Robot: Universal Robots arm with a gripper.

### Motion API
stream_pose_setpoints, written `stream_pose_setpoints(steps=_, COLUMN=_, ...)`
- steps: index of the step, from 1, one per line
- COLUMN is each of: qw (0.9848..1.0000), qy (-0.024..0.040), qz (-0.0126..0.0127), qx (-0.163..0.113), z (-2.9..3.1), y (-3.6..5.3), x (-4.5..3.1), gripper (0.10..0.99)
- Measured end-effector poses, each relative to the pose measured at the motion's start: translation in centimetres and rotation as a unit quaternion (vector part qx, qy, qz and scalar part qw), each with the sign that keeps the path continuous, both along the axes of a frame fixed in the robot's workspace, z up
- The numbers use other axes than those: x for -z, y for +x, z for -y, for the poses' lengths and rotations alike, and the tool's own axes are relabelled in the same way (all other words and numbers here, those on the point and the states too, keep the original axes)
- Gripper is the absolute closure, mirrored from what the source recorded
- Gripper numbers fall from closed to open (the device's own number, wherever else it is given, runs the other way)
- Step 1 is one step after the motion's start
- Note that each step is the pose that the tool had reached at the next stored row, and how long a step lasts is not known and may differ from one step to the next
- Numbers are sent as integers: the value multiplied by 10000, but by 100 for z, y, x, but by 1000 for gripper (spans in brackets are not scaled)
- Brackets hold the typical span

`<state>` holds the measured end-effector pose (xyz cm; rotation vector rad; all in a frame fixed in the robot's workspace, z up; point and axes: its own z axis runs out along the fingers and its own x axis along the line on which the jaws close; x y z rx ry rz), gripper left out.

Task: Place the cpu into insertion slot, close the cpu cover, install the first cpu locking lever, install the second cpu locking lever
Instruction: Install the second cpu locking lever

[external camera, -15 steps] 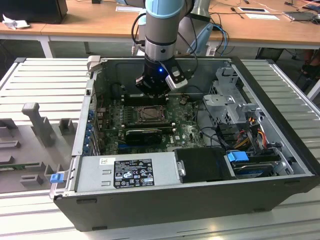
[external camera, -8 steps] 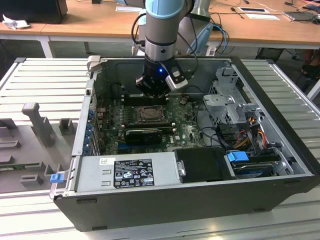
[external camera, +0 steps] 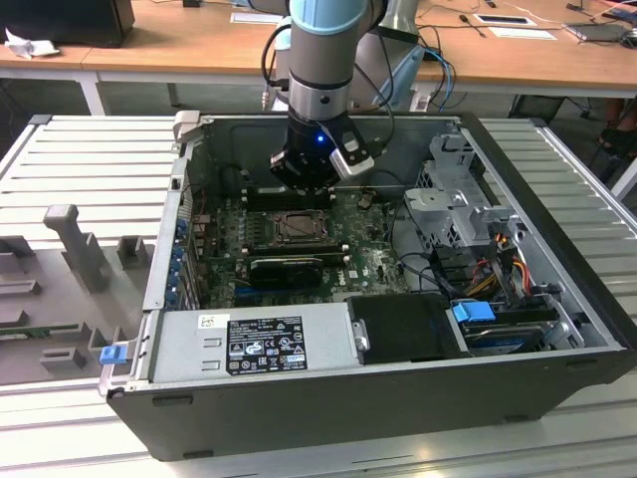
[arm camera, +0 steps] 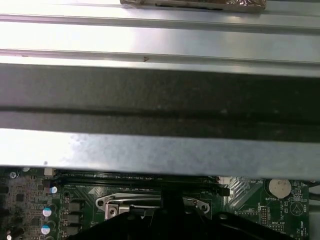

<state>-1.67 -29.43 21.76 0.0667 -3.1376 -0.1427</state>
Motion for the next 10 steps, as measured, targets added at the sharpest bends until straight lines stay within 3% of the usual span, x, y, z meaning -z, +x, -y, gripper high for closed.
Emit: stream_pose_setpoints(steps=10, qw=10000, qy=0, qz=0, qx=0, z=31, y=0, x=0, gripper=980)
